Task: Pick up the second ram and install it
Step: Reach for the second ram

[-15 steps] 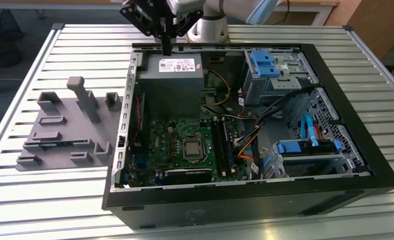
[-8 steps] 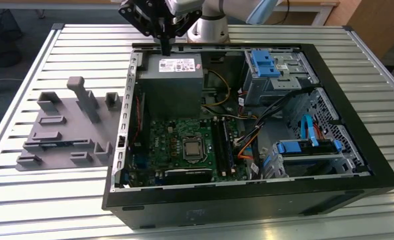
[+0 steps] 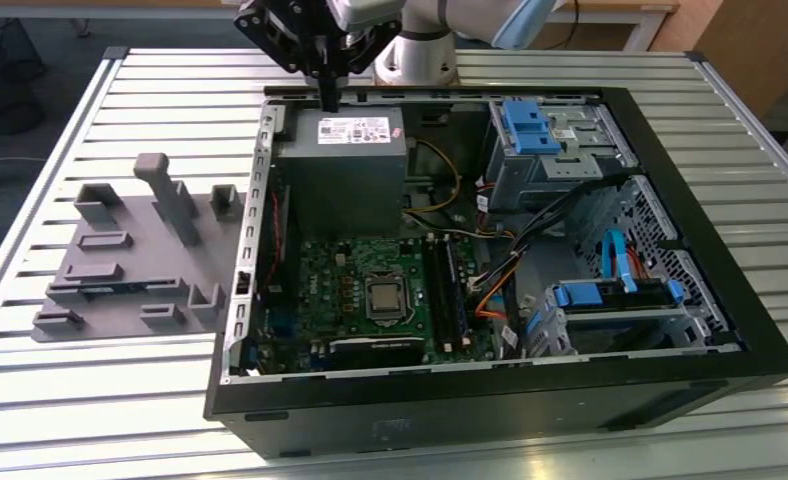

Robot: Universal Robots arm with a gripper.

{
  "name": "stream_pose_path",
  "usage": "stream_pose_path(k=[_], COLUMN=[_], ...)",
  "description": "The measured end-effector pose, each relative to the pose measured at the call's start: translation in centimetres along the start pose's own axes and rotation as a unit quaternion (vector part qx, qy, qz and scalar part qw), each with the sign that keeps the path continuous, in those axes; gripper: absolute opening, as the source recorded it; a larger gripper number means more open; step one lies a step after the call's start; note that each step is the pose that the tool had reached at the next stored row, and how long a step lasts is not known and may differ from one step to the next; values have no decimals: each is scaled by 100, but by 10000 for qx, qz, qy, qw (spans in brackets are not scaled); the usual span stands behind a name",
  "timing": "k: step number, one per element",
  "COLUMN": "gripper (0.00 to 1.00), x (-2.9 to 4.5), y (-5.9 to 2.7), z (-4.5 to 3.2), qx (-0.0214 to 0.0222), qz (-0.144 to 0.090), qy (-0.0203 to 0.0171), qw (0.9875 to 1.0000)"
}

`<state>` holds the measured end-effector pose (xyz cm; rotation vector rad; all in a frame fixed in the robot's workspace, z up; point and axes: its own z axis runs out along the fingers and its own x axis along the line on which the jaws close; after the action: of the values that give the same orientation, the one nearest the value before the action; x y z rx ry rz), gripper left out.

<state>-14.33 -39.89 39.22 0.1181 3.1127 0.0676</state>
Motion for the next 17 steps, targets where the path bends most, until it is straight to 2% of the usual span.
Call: stream_pose_path(k=[17], gripper=[11], x=[39], y=[-3], z=[3], qx=[0], qz=[0], qy=[0], qw=[10000])
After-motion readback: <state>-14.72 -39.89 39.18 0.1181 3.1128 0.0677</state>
